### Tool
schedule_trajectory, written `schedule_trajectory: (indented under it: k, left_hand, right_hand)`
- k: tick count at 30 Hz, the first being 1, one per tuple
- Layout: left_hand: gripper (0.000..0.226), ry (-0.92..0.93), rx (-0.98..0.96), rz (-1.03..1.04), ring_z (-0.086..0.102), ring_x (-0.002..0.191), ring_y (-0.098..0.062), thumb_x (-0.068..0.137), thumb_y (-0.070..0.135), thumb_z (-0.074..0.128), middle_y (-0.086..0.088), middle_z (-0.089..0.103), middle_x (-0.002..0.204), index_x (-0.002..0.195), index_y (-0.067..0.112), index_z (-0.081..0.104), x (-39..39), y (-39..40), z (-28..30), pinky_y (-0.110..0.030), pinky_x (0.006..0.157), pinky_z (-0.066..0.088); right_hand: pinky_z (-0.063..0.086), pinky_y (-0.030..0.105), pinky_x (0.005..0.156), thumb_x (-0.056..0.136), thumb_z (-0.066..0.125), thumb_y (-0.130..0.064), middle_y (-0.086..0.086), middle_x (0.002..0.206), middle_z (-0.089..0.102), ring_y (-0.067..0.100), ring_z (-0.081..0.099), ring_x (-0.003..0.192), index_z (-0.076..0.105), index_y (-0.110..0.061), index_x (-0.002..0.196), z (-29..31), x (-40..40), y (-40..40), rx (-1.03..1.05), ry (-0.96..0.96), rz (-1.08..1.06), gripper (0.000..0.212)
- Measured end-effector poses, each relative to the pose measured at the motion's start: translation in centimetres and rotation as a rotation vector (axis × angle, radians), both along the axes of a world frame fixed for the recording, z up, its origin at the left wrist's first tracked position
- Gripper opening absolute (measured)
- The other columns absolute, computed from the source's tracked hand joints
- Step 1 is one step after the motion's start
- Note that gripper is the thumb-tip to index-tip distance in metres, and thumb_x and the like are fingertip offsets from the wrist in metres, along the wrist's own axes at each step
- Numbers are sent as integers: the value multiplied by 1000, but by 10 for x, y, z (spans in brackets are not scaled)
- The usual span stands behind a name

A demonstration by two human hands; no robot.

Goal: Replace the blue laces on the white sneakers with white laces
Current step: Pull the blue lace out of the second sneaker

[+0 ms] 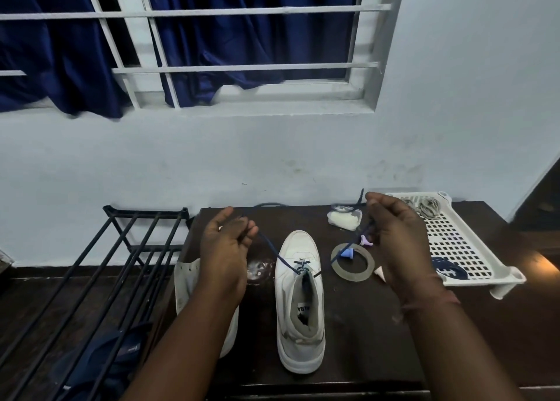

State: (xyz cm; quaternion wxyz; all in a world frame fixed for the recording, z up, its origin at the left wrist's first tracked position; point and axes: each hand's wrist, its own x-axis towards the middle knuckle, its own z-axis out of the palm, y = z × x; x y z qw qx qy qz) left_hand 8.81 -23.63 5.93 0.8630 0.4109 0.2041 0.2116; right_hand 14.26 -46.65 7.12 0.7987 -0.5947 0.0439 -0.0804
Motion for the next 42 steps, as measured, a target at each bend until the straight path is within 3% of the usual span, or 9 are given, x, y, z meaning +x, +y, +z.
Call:
schedule_trajectory:
  k: [7,11,15,18,22,26,32,38,42]
  left_hand:
    - [46,398,437,-160,64,83,-14,96,7,61,-9,63,106,139,1,47,0,-1,-17,-26,69,51]
    - [53,455,664,-188,55,117,-16,96,23,64,-4,53,144,146,15,47,-3,-7,-23,-31,92,45]
    - [70,606,1018,-342,46,137,-26,93,39,64,-12,38,158,154,16,37,-4,-6,-28,-42,114,38]
    - [74,683,1298,-397,39,143,-30,91,54,61,-19,26,162,151,18,37,-12,-18,-33,-37,113,35]
    - [70,556,1334,-481,62,109,-14,63,78,63,5,62,115,117,33,61,-18,-33,-41,-35,94,50]
    - [42,498,1114,-590,66,82,-13,63,57,77,8,64,79,94,32,65,-16,-30,-44,-46,82,58]
    - [23,449,1338,-557,63,84,-10,63,35,68,10,64,87,83,46,63,-11,-10,-60,-36,83,53]
    - [42,120,1810,-322,66,84,-20,72,30,43,7,72,92,97,37,75,-11,-36,-67,-40,73,54]
    - [29,168,1968,-290,61,80,-21,81,43,49,5,69,84,89,30,74,-12,-46,-68,-41,69,49]
  right_hand:
    - [52,29,65,92,63,-11,-5,82,69,5,61,63,72,-19,100,-6,-5,5,-395,-69,-13,14]
    - [48,28,98,88,69,-31,-10,121,65,3,59,96,61,-31,128,-27,-14,23,-984,-65,301,41]
    - [28,31,115,78,66,-60,-2,151,39,14,31,142,44,-35,141,-34,-29,37,-1229,43,529,71]
    - [31,45,111,74,61,-67,8,144,38,28,29,139,49,-30,129,-41,-44,48,-1440,145,438,67]
    - [44,32,90,88,57,-39,13,120,52,27,50,111,52,-14,114,-41,-50,51,-1345,165,412,37]
    - [47,29,75,87,62,-33,3,96,66,19,62,91,60,-15,96,-44,-44,48,-1230,220,415,20]
    - [58,33,67,77,67,-16,5,71,70,17,61,58,69,-11,76,-48,-30,31,-1130,303,364,5]
    - [54,31,69,79,67,-17,-2,75,64,15,62,73,65,-15,82,-52,-33,37,-1107,239,295,4]
    - [38,26,71,80,62,-18,5,101,56,19,53,89,55,-18,90,-60,-38,46,-1194,104,193,12]
